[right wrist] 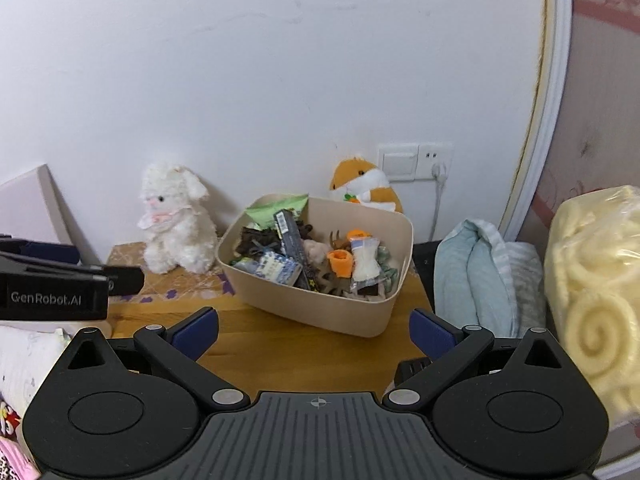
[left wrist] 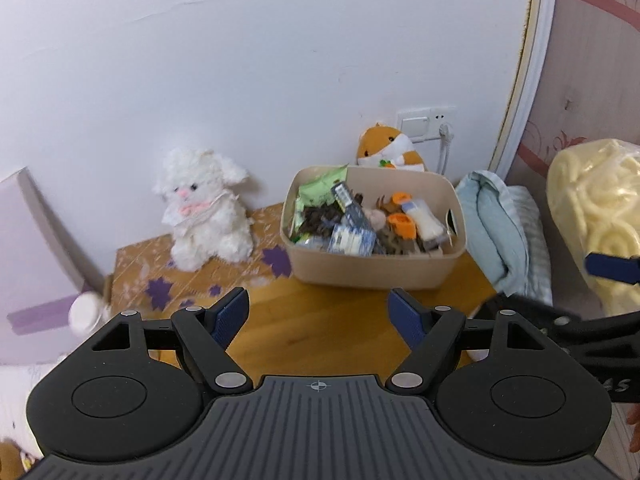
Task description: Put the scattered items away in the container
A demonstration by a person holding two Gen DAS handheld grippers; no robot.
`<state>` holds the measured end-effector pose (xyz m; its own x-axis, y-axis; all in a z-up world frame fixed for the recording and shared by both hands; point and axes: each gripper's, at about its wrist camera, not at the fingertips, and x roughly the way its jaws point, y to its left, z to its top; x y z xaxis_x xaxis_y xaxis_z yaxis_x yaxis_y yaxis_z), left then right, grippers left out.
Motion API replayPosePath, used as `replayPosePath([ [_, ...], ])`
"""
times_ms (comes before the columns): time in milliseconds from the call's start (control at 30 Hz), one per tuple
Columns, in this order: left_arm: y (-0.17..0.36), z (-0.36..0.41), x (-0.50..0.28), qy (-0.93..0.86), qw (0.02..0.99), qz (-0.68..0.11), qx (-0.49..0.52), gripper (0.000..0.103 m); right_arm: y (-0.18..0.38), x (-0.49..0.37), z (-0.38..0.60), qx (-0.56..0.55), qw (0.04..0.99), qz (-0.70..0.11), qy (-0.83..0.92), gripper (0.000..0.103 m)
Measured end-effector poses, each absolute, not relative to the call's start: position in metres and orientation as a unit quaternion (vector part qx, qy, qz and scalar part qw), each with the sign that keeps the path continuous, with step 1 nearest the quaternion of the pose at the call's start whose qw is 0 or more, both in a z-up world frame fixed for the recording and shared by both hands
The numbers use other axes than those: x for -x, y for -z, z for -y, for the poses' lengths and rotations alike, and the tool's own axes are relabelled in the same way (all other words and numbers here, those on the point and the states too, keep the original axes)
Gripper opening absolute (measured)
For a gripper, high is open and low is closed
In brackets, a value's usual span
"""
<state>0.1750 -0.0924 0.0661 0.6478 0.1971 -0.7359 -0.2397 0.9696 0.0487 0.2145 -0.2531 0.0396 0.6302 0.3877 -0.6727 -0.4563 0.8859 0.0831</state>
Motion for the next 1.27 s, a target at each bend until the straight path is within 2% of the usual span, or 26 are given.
replayPosePath([
  [300, -0.083, 0.094, -0.086, -0.128, 0.908, -0.397, 0.038, 0.08, -0.07, -0.138, 0.271, 0.047, 0.903, -0.346, -0.25, 0.103],
  [633, -0.094, 0.097, -0.031, -0.122, 0.902, -0.411, 0.054, 0.083, -0.095, -0.084, 0.272, 0.068, 0.895, -0.342, -0.277, 0.103],
  [933, -0.095, 0.109, -0.009, -0.101, 0.897, -0.428, 0.047, 0.083, -0.098, -0.06, 0.283, 0.08, 0.889, -0.356, -0.275, 0.103],
  [1267, -0.102, 0.113, -0.002, -0.087, 0.901, -0.423, 0.04, 0.084, -0.106, -0.043, 0.288, 0.09, 0.901, -0.334, -0.262, 0.103],
])
